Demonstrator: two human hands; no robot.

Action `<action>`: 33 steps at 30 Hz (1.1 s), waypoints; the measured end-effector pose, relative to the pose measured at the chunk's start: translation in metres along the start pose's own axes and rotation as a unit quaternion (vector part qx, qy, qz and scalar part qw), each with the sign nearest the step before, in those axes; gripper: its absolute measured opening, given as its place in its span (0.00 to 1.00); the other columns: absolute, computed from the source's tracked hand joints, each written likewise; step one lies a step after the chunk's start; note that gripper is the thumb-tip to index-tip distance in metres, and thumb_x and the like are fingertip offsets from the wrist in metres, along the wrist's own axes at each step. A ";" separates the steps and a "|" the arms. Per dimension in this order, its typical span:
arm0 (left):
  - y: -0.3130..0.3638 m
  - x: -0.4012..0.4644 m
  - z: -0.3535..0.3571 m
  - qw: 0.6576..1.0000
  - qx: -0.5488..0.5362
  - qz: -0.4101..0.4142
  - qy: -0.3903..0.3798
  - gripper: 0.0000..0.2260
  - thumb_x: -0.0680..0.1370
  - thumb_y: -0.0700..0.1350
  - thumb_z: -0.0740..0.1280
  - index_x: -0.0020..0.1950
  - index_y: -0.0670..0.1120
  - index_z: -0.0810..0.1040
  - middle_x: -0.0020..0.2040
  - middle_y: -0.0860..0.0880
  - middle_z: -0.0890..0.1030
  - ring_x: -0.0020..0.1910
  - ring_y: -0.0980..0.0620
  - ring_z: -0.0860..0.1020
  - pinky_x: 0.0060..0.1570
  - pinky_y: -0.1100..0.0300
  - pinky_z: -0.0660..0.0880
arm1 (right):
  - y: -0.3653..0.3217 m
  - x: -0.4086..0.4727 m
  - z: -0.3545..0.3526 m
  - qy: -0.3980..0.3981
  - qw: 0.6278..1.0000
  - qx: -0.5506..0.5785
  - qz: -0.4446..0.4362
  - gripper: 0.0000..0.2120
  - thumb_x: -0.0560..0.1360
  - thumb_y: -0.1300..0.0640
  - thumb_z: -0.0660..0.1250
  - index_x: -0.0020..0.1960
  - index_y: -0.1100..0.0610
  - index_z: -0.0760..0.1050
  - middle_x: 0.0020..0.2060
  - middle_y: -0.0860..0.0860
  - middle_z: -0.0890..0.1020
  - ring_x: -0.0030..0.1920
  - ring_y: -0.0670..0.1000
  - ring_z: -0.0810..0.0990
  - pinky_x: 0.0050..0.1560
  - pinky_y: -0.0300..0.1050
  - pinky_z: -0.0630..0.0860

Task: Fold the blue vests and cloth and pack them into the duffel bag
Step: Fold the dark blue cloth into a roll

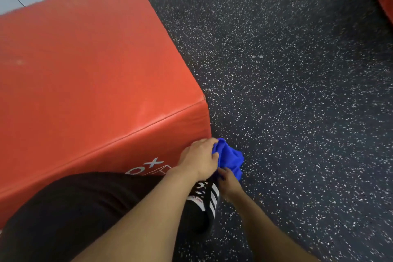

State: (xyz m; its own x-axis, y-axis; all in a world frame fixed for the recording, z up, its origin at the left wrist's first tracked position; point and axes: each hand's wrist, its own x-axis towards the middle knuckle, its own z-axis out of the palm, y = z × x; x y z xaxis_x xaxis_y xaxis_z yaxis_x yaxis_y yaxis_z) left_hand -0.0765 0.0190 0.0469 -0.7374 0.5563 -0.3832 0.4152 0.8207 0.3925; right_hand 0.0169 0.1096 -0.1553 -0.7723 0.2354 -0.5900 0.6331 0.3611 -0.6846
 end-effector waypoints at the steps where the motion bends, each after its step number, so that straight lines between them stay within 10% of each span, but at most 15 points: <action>1: -0.001 -0.001 -0.002 1.000 0.000 -0.003 0.003 0.19 0.82 0.49 0.62 0.73 0.55 0.69 0.68 0.53 0.76 0.68 0.49 0.73 0.68 0.51 0.70 | 0.000 -0.002 -0.005 0.013 1.000 0.004 -0.008 0.22 0.82 0.64 0.58 0.75 0.57 0.72 0.68 0.55 0.72 0.69 0.55 0.72 0.64 0.39 0.65; 9: 0.018 -0.022 -0.026 0.999 -0.019 0.022 0.043 0.20 0.83 0.52 0.60 0.75 0.55 0.67 0.69 0.54 0.76 0.69 0.50 0.73 0.67 0.52 0.70 | -0.029 -0.045 -0.086 0.151 0.979 0.118 -0.074 0.22 0.81 0.68 0.56 0.69 0.56 0.78 0.68 0.52 0.77 0.69 0.51 0.75 0.73 0.52 0.69; 22: 0.052 -0.079 -0.152 0.964 -0.077 0.137 0.214 0.26 0.79 0.50 0.68 0.76 0.53 0.66 0.67 0.54 0.77 0.66 0.52 0.74 0.67 0.55 0.69 | -0.218 -0.186 -0.218 0.167 0.914 0.194 -0.315 0.21 0.81 0.73 0.60 0.65 0.53 0.80 0.64 0.45 0.81 0.64 0.36 0.77 0.61 0.28 0.71; 33: 0.045 -0.167 -0.303 0.893 -0.149 0.204 0.374 0.21 0.75 0.53 0.68 0.69 0.53 0.74 0.60 0.57 0.80 0.60 0.56 0.78 0.62 0.56 0.74 | -0.412 -0.301 -0.238 0.133 0.841 0.164 -0.497 0.12 0.77 0.71 0.70 0.58 0.61 0.81 0.50 0.57 0.87 0.50 0.51 0.84 0.55 0.46 0.81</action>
State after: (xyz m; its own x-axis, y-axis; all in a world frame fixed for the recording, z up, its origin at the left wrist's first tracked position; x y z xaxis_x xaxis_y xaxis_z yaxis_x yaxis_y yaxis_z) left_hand -0.0965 -0.0763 0.3819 -0.7524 0.4680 0.4636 0.6529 0.4366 0.6189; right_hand -0.0237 0.1051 0.4064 -0.8853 0.1740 0.4313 -0.3865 0.2403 -0.8904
